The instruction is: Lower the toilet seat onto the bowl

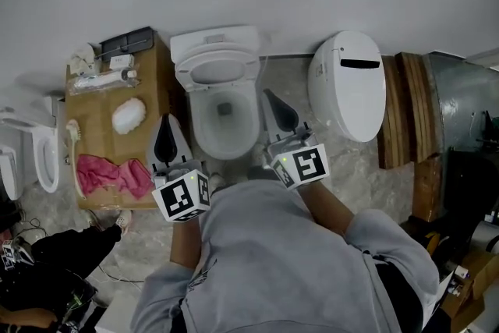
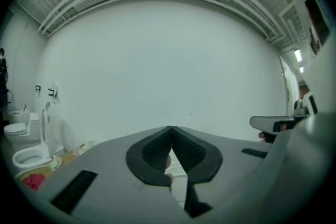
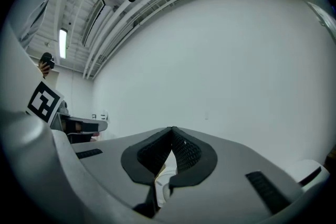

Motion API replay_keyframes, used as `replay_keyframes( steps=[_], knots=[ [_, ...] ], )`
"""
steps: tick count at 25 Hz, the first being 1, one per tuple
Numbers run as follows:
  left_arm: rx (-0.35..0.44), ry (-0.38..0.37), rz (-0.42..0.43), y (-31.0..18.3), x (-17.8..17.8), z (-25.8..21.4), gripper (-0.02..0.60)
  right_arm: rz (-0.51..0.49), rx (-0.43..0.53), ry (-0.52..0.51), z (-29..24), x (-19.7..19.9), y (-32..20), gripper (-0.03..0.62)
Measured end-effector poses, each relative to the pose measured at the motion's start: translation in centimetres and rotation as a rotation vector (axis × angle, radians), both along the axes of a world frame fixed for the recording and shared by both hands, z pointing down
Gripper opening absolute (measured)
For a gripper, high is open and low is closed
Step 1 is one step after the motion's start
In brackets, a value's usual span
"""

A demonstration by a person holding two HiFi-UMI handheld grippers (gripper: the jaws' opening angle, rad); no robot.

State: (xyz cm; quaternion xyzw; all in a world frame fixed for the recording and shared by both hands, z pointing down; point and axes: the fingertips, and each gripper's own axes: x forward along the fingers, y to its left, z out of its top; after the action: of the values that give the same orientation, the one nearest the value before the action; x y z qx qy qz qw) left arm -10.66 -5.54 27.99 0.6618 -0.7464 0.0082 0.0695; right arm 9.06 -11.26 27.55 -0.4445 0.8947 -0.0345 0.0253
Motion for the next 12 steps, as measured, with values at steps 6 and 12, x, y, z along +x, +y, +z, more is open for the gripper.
replay_keyframes(
  steps=[6, 12],
  knots=[
    [0.006, -0.007, -0.04, -3.2, 2.4, -1.0, 0.0, -0.027, -0.003, -0.011, 0.3, 2.5, -4.4, -0.002],
    [-0.009, -0.027, -0.068, -4.2, 2.1, -1.0, 0.0, -0.051, -0.009, 0.01, 1.6, 2.5, -6.9, -0.002]
  ],
)
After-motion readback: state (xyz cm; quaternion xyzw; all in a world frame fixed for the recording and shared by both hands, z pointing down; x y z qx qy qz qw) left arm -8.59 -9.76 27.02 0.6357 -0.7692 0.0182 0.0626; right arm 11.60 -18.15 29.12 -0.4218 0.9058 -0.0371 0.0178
